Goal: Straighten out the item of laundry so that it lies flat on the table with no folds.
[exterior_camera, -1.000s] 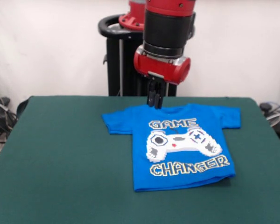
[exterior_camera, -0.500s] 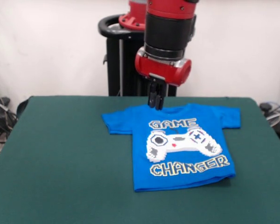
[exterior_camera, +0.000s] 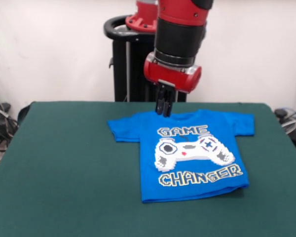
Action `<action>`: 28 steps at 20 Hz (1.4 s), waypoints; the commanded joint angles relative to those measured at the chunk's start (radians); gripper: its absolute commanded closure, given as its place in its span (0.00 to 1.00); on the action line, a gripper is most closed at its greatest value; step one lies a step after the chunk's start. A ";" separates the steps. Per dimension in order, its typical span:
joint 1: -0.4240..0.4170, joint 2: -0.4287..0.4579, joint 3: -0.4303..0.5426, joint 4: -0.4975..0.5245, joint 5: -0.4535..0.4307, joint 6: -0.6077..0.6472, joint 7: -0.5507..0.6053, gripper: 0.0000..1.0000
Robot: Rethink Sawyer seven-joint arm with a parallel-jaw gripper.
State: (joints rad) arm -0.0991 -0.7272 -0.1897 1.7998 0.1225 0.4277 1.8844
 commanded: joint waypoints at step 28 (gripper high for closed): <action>0.014 0.045 -0.028 0.096 -0.153 -0.003 0.071 1.00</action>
State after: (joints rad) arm -0.0740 -0.6961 -0.2065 1.8686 0.0149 0.3375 1.8844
